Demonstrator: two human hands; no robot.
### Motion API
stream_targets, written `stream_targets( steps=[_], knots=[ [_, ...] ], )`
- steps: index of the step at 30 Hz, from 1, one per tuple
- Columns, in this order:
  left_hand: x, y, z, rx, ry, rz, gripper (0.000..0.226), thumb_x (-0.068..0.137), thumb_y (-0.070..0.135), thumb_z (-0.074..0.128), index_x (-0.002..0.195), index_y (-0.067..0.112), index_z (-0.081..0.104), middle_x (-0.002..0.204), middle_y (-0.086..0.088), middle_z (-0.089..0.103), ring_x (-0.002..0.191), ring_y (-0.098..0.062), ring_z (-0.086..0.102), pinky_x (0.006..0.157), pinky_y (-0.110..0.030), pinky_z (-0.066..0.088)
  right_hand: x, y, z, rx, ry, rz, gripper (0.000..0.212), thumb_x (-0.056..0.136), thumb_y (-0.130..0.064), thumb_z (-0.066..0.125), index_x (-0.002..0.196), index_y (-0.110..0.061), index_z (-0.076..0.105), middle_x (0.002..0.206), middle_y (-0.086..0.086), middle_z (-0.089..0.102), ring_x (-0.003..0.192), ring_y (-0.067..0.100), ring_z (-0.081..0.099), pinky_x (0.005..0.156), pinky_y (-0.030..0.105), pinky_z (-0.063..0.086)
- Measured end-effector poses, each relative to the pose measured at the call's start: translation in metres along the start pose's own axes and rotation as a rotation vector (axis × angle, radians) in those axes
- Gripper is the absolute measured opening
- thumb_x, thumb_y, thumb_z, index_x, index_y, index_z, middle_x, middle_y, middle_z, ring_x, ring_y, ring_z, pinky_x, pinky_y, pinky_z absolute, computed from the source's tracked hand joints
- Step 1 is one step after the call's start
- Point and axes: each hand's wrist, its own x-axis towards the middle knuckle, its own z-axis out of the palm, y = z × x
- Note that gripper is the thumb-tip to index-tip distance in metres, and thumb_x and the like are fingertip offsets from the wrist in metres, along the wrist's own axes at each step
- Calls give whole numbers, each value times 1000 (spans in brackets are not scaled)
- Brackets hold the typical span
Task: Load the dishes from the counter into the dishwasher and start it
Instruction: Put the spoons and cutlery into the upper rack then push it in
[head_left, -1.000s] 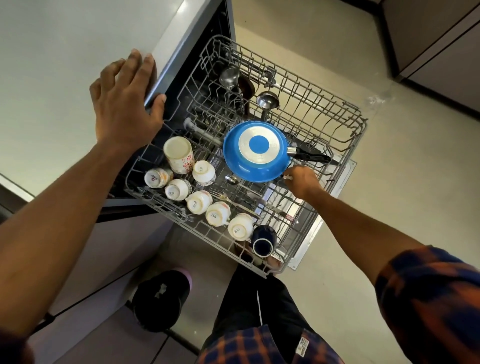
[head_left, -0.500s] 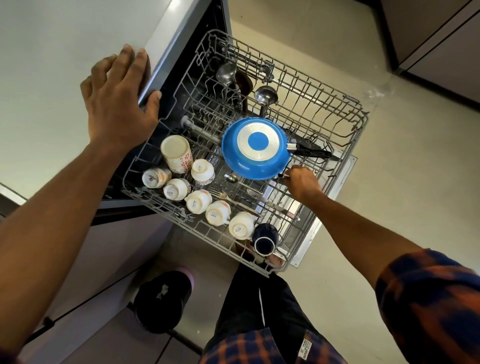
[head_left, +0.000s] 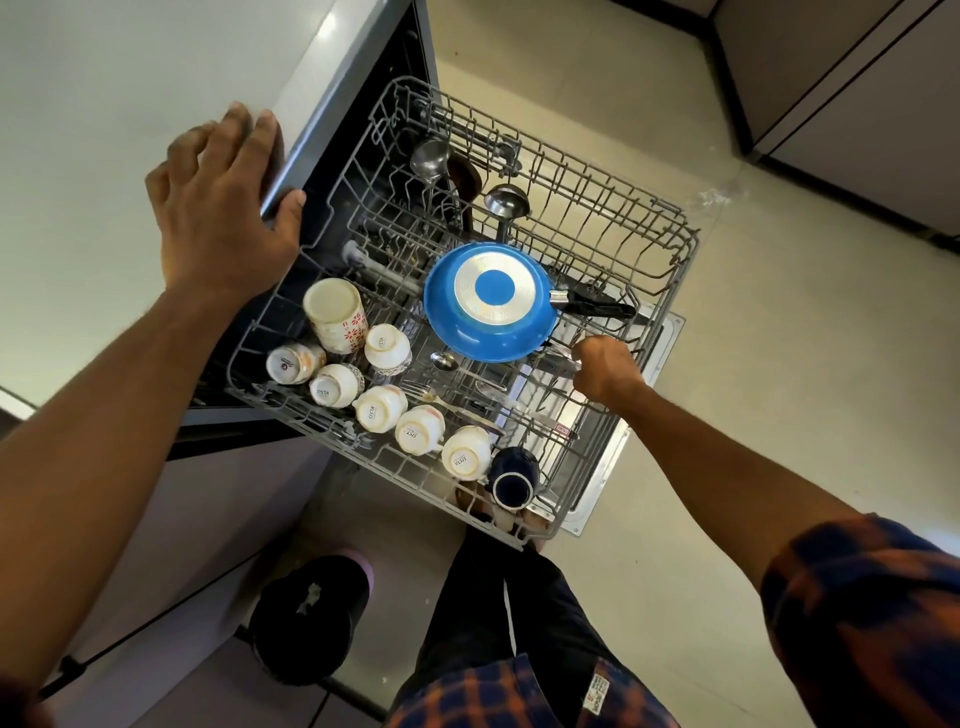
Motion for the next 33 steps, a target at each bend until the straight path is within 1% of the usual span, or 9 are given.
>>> stream_targets(
  steps=[6, 9, 13, 15, 18, 20, 24, 30, 33],
  knots=[
    [-1, 0, 0, -18, 3, 5, 65, 93, 41, 54, 151, 25, 31, 158, -1, 33, 140, -35, 31, 107, -53, 29, -11, -5, -4, 2, -1, 14, 16, 87, -5, 68, 102, -8, 67, 88, 5, 64, 83, 19, 61, 76, 30, 56],
    [-1, 0, 0, -25, 6, 3, 65, 93, 41, 55, 151, 25, 31, 158, -1, 33, 139, -34, 32, 107, -53, 29, -17, -6, -7, 6, 1, 22, 16, 87, -6, 67, 102, -9, 68, 88, 4, 64, 83, 19, 61, 76, 31, 56],
    [0, -1, 0, -46, 3, 2, 65, 93, 41, 54, 151, 24, 31, 159, -2, 33, 140, -34, 31, 108, -53, 28, -26, -7, -12, -8, -5, 33, 12, 90, -11, 64, 102, -13, 68, 86, 2, 63, 79, 17, 59, 66, 26, 47],
    [0, -1, 1, -49, 4, 8, 65, 93, 41, 54, 151, 24, 31, 158, -3, 33, 140, -34, 31, 108, -53, 28, -31, -8, -16, -42, -10, 39, 8, 93, -17, 62, 98, -15, 68, 82, 0, 62, 74, 15, 59, 64, 26, 46],
    [0, -3, 2, -56, 2, 1, 65, 93, 41, 54, 152, 23, 31, 158, -4, 34, 140, -34, 31, 108, -54, 28, -41, -10, -23, -110, -9, 38, 10, 95, -21, 59, 92, -15, 67, 75, -1, 61, 67, 13, 58, 59, 26, 48],
    [0, -2, 3, -56, -4, 9, 66, 93, 40, 55, 152, 23, 31, 158, -4, 34, 140, -33, 31, 108, -53, 29, -50, -13, -28, -128, -6, 34, 11, 94, -21, 59, 93, -15, 69, 78, -1, 64, 70, 13, 60, 62, 28, 52],
    [0, -2, 1, -52, -23, 15, 64, 93, 39, 55, 150, 22, 32, 157, -7, 35, 138, -35, 33, 107, -53, 30, -69, -21, -43, -171, 7, 31, 15, 94, -23, 57, 99, -18, 70, 89, 0, 69, 77, 17, 61, 66, 29, 48],
    [-1, -4, -2, -50, -59, 19, 64, 96, 41, 53, 152, 24, 29, 159, -7, 33, 141, -34, 31, 108, -53, 28, -88, -35, -66, -255, -20, -22, 18, 94, -21, 55, 104, -19, 70, 94, 1, 70, 85, 20, 64, 73, 32, 54],
    [0, -3, -4, -56, -65, 16, 65, 97, 42, 52, 154, 24, 27, 161, -6, 31, 143, -32, 29, 111, -51, 26, -86, -39, -77, -303, -20, -81, 17, 94, -23, 56, 103, -20, 70, 91, 1, 70, 81, 20, 63, 73, 33, 54]
  ],
)
